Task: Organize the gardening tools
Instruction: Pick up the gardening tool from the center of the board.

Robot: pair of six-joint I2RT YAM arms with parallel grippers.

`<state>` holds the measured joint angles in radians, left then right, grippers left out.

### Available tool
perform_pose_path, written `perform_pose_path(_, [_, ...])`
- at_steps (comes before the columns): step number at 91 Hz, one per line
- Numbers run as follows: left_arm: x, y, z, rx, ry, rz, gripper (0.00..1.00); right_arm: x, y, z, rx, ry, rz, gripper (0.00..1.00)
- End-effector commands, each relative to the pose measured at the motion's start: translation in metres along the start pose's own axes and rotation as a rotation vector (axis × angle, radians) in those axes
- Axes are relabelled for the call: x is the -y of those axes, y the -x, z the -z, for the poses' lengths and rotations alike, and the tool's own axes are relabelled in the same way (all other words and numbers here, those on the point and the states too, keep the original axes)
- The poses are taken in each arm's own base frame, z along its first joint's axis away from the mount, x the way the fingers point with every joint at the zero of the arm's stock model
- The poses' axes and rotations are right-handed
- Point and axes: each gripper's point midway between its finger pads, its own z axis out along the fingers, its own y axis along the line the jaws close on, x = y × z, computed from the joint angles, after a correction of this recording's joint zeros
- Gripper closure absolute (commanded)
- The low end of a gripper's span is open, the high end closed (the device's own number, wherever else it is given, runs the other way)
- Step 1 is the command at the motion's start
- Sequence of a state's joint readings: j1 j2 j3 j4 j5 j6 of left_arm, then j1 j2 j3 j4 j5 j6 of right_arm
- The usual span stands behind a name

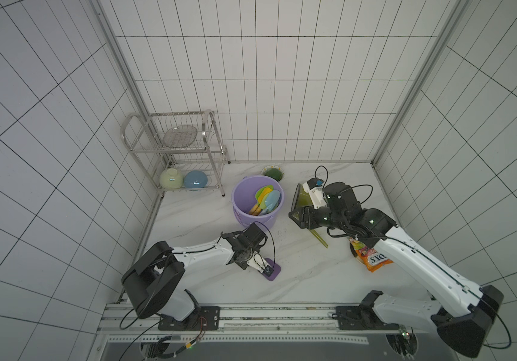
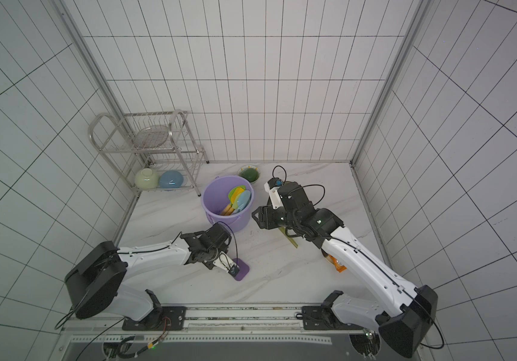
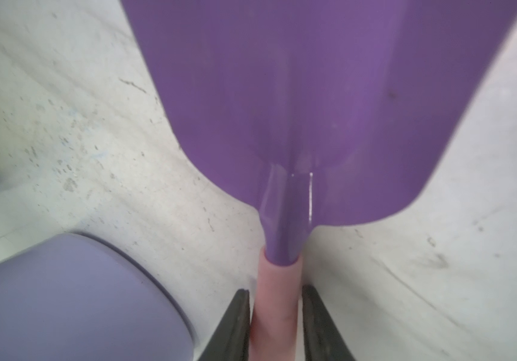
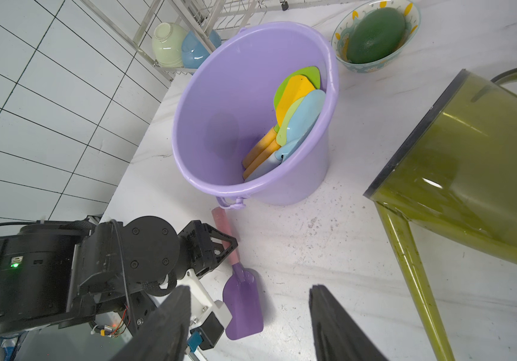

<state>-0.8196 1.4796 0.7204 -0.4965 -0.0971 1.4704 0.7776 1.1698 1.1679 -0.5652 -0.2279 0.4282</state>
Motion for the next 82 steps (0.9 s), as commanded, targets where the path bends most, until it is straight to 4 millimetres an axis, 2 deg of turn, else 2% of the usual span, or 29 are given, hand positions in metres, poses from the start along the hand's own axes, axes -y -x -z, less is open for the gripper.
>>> perform_pose_path(1, [0.006, 0.003, 0.002, 0.011, -0.015, 0.011, 0.77, 0.004, 0.004, -0.001, 0.018, -0.003, -0.016, 0.37])
perform_pose_path(13, [0.007, 0.005, 0.009, 0.029, -0.013, 0.042, 0.84, 0.005, 0.006, 0.001, 0.025, -0.008, -0.03, 0.38])
perform_pose_path(32, [-0.007, 0.007, 0.03, 0.056, 0.034, 0.17, 0.86, 0.008, 0.007, 0.001, 0.037, -0.022, -0.079, 0.38])
perform_pose_path(56, [-0.038, 0.011, 0.076, 0.157, 0.13, 0.434, 0.85, 0.009, 0.007, 0.004, 0.061, -0.018, -0.187, 0.38])
perform_pose_path(82, [-0.074, -0.013, 0.13, 0.243, 0.277, 0.734, 0.85, 0.004, 0.009, 0.009, 0.096, -0.031, -0.254, 0.37])
